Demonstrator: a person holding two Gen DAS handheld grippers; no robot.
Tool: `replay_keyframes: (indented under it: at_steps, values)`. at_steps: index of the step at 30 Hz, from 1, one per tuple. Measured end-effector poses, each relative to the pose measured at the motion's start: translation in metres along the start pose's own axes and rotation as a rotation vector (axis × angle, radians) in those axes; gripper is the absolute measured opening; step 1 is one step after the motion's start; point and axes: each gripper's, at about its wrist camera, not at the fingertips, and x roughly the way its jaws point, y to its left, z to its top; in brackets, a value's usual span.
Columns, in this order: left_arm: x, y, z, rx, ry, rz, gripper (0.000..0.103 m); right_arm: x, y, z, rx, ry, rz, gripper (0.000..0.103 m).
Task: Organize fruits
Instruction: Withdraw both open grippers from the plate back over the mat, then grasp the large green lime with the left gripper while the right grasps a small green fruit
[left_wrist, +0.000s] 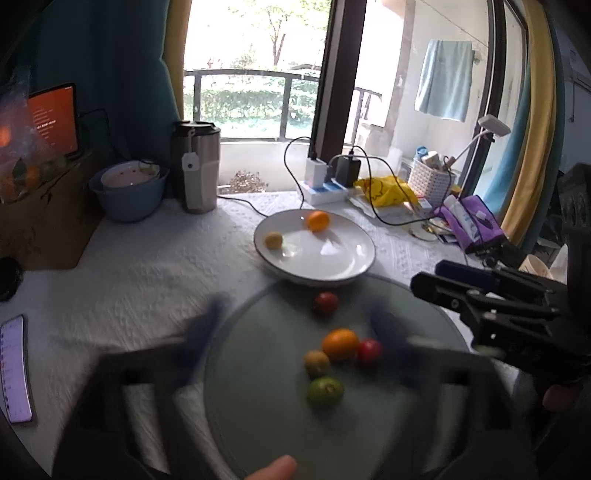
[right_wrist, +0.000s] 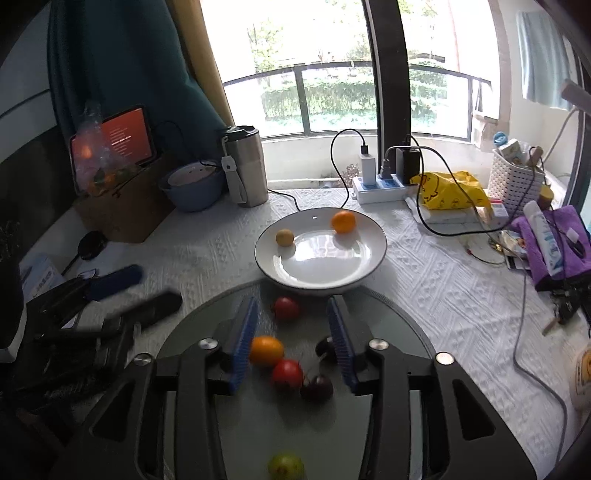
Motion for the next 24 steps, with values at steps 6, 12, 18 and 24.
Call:
replay_keyframes:
  at_steps: [6,12,18,24]
  values:
    - [-0.015,-0.009,-0.022,0.009,0.004,-0.007,0.103,-0.016,0.003,-0.022,-0.01,-0.001,-0.005,0.051]
    - [-0.025,-0.013,-0.039,0.001,0.013,-0.019,0.103,-0.028,0.005,-0.045,-0.012,0.011,-0.01,0.051]
    - [-0.034,-0.023,-0.053,0.019,0.004,-0.016,0.103,-0.039,0.001,-0.067,-0.004,0.022,-0.023,0.051]
    - [-0.034,-0.028,-0.07,0.033,0.021,-0.026,0.103,-0.041,-0.002,-0.092,0.0,0.054,-0.026,0.051]
